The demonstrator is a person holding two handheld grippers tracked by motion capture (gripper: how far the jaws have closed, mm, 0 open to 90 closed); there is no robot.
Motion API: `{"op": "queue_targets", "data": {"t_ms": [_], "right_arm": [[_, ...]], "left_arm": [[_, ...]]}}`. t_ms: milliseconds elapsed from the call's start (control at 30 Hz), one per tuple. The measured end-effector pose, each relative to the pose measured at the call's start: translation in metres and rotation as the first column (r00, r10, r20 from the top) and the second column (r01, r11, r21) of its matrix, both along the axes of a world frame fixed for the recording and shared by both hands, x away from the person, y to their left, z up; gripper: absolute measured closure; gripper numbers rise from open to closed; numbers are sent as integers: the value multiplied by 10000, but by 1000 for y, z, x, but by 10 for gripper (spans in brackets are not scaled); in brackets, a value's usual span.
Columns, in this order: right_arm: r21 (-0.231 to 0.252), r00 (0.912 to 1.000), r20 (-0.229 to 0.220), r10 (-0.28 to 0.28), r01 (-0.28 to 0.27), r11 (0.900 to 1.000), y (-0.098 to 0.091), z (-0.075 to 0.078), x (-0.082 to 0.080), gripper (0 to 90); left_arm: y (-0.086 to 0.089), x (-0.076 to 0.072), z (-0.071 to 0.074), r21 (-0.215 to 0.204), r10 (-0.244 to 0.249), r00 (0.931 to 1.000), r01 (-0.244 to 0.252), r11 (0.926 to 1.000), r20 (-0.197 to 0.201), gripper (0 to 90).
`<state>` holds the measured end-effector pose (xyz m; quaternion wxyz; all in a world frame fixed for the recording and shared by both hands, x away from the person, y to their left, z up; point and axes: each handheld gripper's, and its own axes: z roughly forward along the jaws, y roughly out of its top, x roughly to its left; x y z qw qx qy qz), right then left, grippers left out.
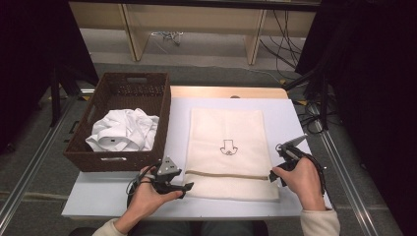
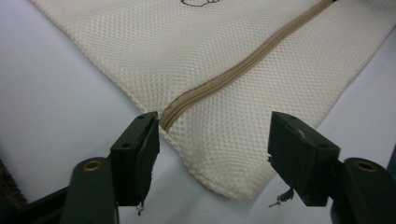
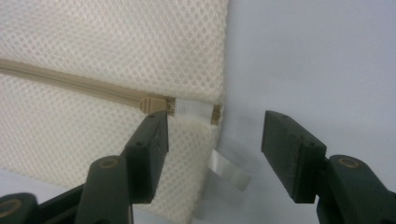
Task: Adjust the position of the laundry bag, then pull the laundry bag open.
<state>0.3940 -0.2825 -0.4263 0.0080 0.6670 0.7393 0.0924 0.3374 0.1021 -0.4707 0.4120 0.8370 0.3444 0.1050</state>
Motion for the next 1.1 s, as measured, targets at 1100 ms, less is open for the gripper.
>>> {"op": "queue_targets", "data": {"t_ms": [1100], "right_arm": [[226, 9981, -595, -177, 190, 9996, 0, -3, 13, 589]], "left_arm": [[3, 3, 4, -180, 356, 9993, -354, 9992, 97, 311]]}}
